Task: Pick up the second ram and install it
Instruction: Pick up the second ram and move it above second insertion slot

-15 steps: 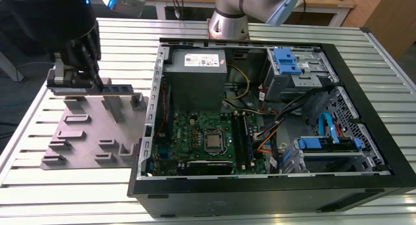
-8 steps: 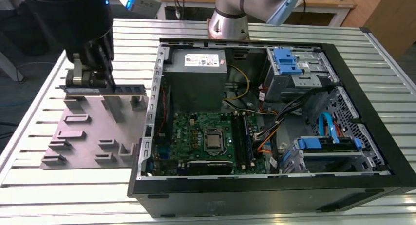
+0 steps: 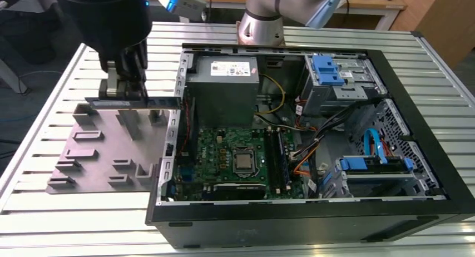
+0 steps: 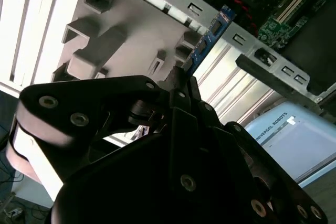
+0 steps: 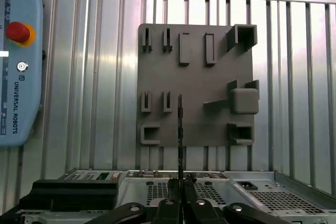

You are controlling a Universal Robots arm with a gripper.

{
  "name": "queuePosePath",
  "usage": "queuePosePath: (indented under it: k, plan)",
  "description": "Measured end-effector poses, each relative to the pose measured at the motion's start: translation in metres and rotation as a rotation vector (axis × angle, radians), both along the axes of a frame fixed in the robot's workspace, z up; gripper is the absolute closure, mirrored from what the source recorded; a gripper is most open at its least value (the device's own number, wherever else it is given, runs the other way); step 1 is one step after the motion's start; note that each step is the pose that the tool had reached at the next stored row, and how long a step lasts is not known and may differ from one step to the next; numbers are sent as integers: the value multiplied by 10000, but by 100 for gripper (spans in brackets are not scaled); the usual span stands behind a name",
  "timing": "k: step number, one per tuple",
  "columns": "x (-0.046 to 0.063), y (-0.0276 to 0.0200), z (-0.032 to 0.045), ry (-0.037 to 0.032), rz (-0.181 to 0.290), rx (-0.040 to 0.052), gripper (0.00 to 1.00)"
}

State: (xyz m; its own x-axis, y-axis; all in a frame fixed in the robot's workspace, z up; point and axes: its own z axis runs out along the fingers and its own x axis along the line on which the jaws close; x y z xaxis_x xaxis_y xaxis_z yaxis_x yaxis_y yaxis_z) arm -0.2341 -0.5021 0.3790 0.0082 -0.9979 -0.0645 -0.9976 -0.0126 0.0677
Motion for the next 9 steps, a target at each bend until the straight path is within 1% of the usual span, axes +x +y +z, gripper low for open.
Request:
queuePosePath:
  k: [9]
  plan:
    - [256, 0, 0, 18, 0, 0, 89]
